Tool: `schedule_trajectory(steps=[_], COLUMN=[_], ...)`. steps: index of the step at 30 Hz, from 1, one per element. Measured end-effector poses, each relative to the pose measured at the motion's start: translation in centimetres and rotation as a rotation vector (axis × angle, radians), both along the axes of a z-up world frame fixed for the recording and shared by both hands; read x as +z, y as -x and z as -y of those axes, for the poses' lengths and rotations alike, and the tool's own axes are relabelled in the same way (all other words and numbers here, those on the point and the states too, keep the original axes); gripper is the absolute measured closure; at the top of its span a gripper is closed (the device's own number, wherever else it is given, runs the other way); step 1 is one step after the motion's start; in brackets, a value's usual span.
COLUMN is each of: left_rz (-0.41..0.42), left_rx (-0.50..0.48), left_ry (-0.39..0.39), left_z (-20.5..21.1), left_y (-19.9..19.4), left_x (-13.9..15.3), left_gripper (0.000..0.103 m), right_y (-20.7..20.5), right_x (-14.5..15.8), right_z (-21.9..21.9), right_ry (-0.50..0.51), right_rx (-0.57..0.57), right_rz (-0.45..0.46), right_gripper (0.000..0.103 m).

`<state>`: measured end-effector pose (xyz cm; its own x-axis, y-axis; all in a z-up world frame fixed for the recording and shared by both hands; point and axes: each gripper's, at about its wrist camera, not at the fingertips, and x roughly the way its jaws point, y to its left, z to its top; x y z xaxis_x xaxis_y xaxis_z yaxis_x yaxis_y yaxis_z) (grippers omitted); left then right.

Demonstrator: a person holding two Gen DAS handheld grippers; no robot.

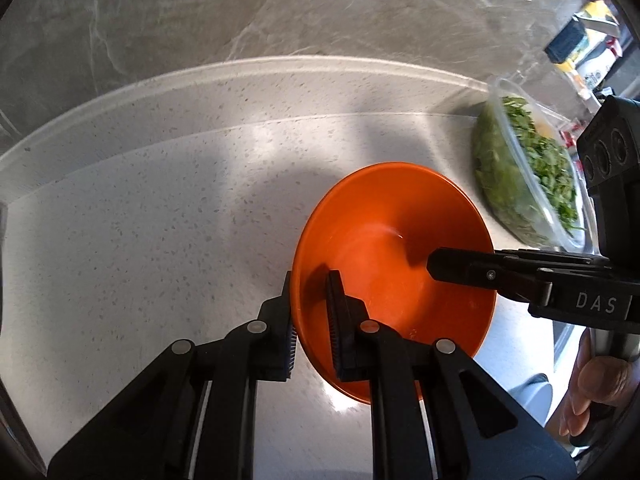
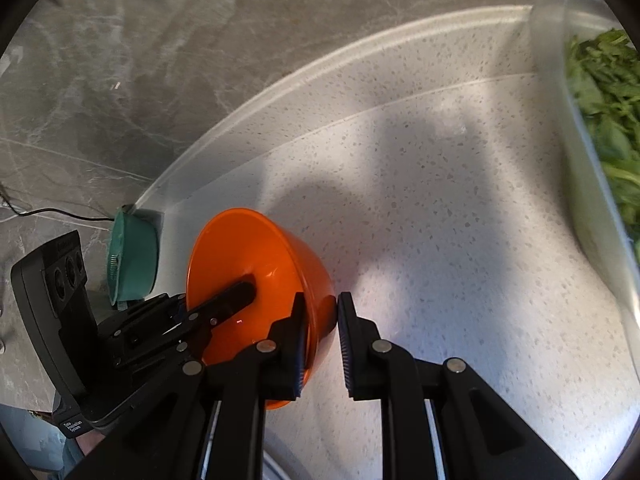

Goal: Organize plates and bowls
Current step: 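Lift and carry the orange bowl with both grippers over the white bowl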

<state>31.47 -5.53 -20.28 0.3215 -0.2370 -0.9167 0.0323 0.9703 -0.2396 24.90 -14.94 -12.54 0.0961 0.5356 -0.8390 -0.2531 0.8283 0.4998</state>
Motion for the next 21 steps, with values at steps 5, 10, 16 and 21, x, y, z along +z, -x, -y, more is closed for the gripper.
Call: schedule_trajectory(steps=[5,10,16,21], left_rz=[0.033,0.063,0.075,0.08], left_rx=[-0.022,-0.049,-0.105,-0.156], left_ry=[0.001,0.001,0.035,0.065], left_z=[1.5,3.2,5.6,8.4], left_y=[2.2,4.8,8.5,11.4], left_x=[2.8,5.4,7.5,8.8], left_gripper=[0.092,0.092,0.091,0.092], right_y=[2.1,4.3,7.4,10.8], right_x=[2.6,4.8,7.3,8.6], right_z=[1.2,2.7,5.4,8.0], right_ry=[-0.013,-0.011,-0.002,0.005], right_rx=[0.003,0.011,-0.01,-0.034], right_rz=[0.036,0.067,0.097,0.106], right_gripper=[0.085,0.085,0.084,0.084])
